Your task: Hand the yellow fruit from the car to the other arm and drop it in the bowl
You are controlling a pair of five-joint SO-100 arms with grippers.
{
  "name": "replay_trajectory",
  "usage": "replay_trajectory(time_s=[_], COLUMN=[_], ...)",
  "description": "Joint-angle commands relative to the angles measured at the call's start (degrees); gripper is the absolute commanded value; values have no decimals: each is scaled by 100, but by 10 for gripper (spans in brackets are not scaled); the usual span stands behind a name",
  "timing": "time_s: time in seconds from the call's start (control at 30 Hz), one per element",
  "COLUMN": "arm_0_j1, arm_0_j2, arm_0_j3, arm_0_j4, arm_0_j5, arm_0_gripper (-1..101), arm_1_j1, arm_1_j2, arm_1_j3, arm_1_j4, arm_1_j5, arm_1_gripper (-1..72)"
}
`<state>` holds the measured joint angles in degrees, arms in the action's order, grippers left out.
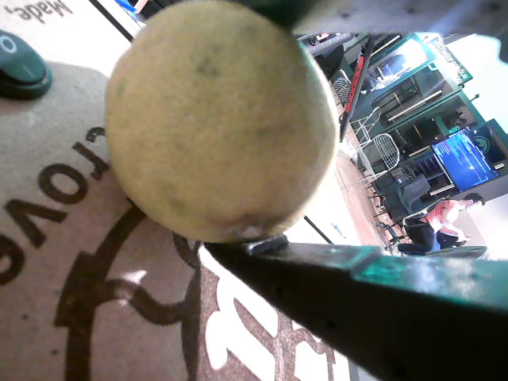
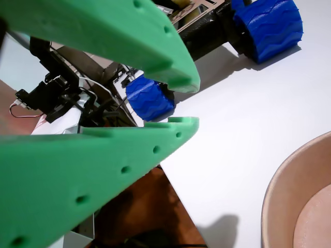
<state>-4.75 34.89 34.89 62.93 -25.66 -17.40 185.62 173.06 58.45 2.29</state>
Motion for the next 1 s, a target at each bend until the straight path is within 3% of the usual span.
replay_trajectory(time_s=[0.0,0.33,0.77,0.87,0.97], arm_0_j1=[26,290,817,817,826], arm_0_j2=[185,1327,3735,4834,6082], arm_0_j3=[-246,-185,-88,668,2241], arm_0_j4=[0,809,2953,2795,2127], arm_0_j5=[35,-53,-44,-44,-62], arm_0_gripper=[-1,-1,0,0,0], arm_1_j1=[44,44,-53,-141,-334], arm_1_j2=[44,44,44,44,44], arm_1_j3=[-44,-44,-246,-457,-782], arm_1_j4=[-105,-97,62,185,387], arm_1_j5=[79,62,-220,-281,-404], arm_1_gripper=[31,31,15,9,3])
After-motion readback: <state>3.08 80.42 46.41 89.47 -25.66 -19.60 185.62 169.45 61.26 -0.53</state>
